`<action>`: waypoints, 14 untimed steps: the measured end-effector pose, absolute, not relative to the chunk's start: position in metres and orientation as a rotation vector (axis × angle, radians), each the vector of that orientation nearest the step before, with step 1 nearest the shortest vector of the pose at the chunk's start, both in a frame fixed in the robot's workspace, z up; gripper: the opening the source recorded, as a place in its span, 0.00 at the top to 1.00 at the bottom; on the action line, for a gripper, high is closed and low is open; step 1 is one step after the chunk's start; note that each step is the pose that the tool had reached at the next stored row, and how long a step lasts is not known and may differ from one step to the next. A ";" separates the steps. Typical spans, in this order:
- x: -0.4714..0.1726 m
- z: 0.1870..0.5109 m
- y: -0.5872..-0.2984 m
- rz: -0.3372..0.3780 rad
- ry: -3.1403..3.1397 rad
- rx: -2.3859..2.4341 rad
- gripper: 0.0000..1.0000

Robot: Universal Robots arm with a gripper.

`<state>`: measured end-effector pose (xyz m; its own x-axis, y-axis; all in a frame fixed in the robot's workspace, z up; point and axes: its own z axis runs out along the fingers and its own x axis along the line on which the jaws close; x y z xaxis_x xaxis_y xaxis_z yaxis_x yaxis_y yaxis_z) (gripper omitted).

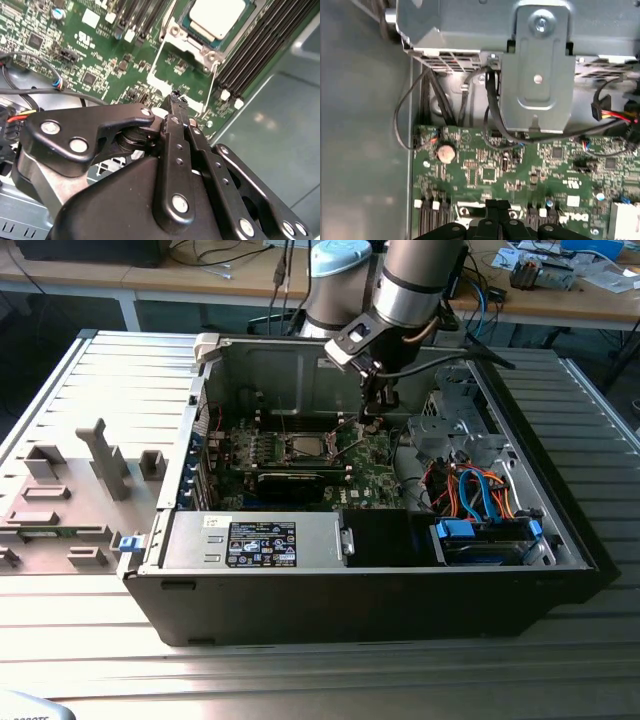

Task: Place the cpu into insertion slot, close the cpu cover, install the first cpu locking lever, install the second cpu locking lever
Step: 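Close the cpu cover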

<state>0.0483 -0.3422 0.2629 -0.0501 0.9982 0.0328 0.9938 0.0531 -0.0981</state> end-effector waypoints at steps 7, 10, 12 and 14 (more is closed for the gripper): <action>0.063 0.255 -0.337 0.083 -2.187 -2.114 0.89; 0.065 0.250 -0.336 0.088 -2.158 -2.135 0.89; 0.066 0.247 -0.336 0.090 -2.146 -2.145 0.89; 0.066 0.246 -0.336 0.090 -2.145 -2.146 0.89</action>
<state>0.0655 -0.3357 0.2459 0.0025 0.9994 0.0333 0.9931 0.0014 -0.1170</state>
